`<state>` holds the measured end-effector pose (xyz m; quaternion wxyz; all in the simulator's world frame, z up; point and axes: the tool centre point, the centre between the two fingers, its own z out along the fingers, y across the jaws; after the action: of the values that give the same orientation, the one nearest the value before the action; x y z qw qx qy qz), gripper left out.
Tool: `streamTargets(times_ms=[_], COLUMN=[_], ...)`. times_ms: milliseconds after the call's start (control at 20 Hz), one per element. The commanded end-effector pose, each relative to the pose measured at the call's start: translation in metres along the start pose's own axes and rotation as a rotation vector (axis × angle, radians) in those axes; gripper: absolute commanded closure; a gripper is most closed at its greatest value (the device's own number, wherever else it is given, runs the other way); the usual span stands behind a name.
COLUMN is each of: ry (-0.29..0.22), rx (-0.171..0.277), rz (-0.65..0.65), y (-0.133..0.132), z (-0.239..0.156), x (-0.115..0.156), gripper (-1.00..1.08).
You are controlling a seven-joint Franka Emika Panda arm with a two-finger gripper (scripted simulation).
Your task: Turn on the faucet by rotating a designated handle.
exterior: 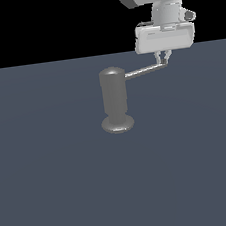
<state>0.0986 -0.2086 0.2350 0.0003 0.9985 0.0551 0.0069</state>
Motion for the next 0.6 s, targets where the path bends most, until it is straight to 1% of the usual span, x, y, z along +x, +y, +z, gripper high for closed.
streamTargets(times_ms=[0,550], ry=[-0.001,-0.004], rx=[0.003,0.003], rz=[-0.009,-0.005], y=[-0.007,-0.010], z=[0.006,0.008], x=[0.011,0.036], gripper=[1.08,1.08])
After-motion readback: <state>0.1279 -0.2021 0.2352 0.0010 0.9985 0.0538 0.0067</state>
